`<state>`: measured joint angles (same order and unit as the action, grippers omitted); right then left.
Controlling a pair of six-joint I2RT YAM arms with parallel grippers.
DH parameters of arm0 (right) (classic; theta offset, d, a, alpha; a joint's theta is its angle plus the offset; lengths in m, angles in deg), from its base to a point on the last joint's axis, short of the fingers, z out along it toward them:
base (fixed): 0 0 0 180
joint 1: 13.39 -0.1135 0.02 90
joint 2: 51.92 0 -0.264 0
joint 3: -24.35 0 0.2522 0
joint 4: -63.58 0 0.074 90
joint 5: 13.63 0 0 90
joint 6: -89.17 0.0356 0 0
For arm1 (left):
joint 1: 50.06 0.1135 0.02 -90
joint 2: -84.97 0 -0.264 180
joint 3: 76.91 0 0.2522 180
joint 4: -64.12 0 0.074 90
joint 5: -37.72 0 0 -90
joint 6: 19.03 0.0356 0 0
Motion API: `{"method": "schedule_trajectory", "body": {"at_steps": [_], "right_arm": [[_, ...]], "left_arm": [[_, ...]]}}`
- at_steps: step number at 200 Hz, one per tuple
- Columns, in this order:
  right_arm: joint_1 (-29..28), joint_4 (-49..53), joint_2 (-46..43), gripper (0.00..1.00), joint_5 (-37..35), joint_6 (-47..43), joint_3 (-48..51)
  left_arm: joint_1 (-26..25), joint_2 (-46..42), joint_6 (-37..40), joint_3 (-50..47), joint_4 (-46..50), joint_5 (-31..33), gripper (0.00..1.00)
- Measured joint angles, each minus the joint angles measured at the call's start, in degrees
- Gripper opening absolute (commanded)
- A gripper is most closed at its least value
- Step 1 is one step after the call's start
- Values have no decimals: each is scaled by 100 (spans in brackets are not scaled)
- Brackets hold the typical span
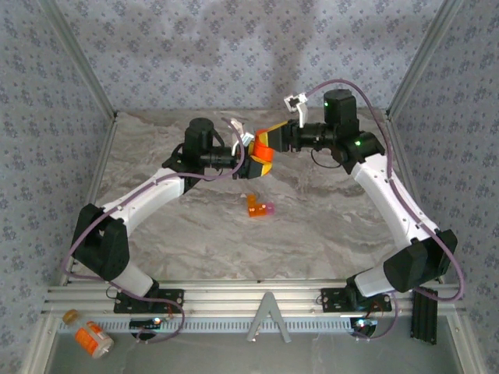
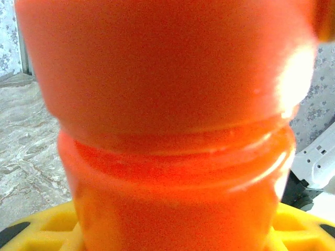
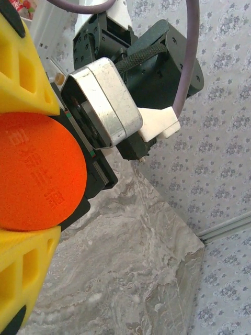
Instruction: Sort the pills into containers
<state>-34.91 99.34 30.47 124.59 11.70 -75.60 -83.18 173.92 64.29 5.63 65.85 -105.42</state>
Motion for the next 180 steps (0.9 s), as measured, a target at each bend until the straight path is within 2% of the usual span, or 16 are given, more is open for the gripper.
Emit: {"method": "schedule_trajectory", "body": {"at_steps": [31, 83, 124, 150, 180], "right_arm": [[-144, -323, -133, 40, -575, 116, 293], [-787, -1541, -621, 39, -2597, 660, 1342], [-916, -2052, -426, 42, -3200, 997, 1473], [-850, -2002, -319, 50, -3198, 1021, 1375], [-570, -1729, -306, 71, -2741, 1064, 1233]], "left_arm": [[-48, 0, -2, -2, 109, 393, 0], [-262, 2, -111, -208, -13, 1414, 0], [-284, 101, -400, -267, -260, 2031, 0], [-291, 192, -501, -267, -378, 2135, 0], [-317, 221, -472, -225, -516, 2127, 0]]}}
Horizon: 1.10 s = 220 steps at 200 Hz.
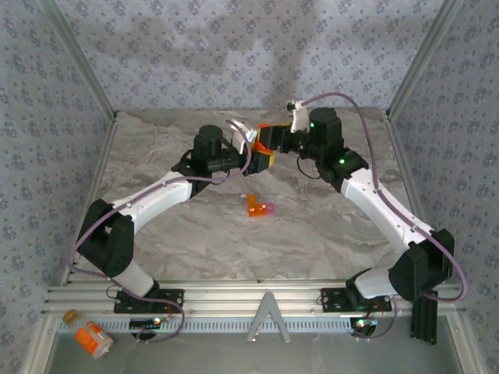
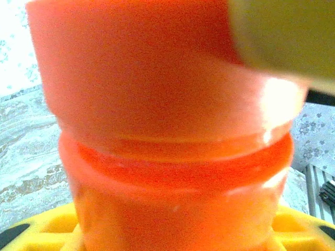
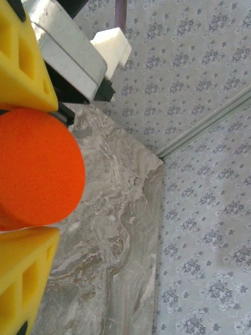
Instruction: Sort the pills into containers
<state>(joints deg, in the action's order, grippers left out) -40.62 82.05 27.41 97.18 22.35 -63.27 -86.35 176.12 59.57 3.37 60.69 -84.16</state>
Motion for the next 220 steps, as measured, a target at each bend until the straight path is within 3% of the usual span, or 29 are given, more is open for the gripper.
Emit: {"method": "schedule_trajectory", "body": {"at_steps": [39, 73, 107, 155, 220], "right_arm": [[654, 463, -457, 88, 1062, -114, 2], [1145, 852, -903, 89, 2013, -345, -133], [1298, 1121, -540, 88, 2673, -503, -592], [1158, 1471, 103, 85, 2905, -649, -927], [778, 1794, 275, 75, 2940, -892, -1193]], "left_arm": [[44, 2, 85, 42, -153, -251, 0], [247, 0, 238, 61, -74, -748, 0], [306, 2, 496, 236, 264, -1353, 0], [304, 0, 802, 407, 756, -1851, 0], [304, 0, 994, 507, 1086, -2004, 0]]}}
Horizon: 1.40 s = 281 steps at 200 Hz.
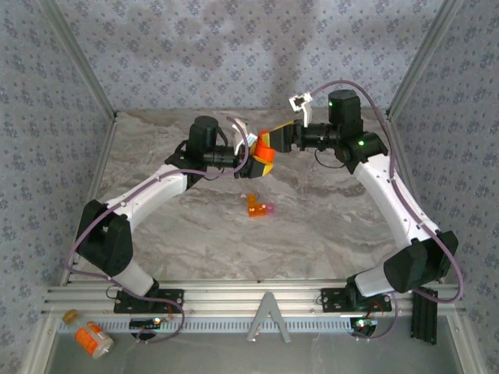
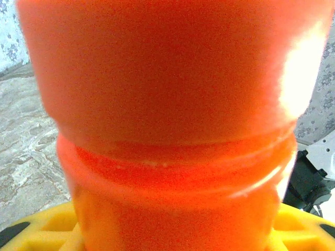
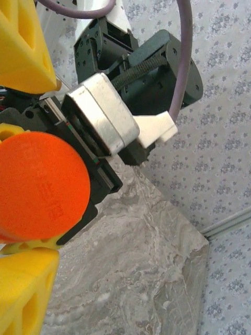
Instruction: Sort the pills into containers
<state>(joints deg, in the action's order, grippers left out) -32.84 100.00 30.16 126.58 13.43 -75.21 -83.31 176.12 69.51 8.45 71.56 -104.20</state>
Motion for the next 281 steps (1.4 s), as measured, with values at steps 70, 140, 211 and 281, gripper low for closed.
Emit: {"method": "schedule_trajectory", "body": {"at_steps": [70, 140, 211, 281], "right_arm": [[-26, 199, 59, 61, -39, -142, -20], [-127, 140, 7, 49, -422, -197, 92], [-800, -881, -566, 47, -2446, 472, 970], [-896, -1040, -391, 73, -3077, 1062, 955]], "left_arm": [[0, 0, 42, 17, 63, -33, 0], [4, 0, 55, 39, 186, 55, 0], [-92, -92, 31, -170, 7, 911, 0], [-210, -138, -81, -243, -114, 1888, 0]]}}
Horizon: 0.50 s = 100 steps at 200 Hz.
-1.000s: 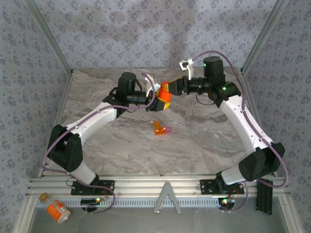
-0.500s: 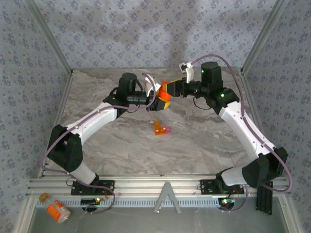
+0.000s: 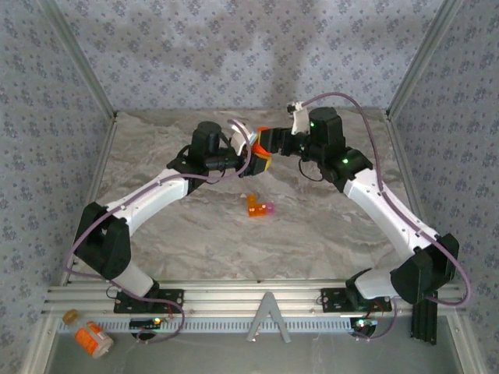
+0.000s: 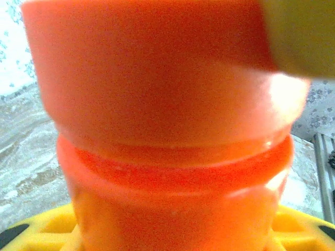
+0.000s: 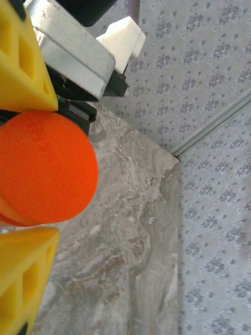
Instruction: Sort the pills into containers
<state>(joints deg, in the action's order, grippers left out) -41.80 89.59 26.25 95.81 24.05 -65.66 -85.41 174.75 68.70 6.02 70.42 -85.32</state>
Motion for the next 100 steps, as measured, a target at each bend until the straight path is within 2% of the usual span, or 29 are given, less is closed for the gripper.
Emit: {"method": "schedule_trajectory", "body": {"at_steps": [18, 37, 77, 100], "right_arm": [[166, 9, -7, 82, 227, 87, -2], [409, 74, -94, 88, 586, 118, 15], [1093, 142, -616, 90, 1355, 90, 109], [1314, 297, -531, 90, 1971, -144, -122]], "left_arm": [[-31, 0, -26, 11, -149, 114, 0], [-33, 2, -37, 57, -219, 136, 0], [151, 4, -55, 234, -308, -251, 0], [297, 4, 28, 302, -249, -629, 0]]}}
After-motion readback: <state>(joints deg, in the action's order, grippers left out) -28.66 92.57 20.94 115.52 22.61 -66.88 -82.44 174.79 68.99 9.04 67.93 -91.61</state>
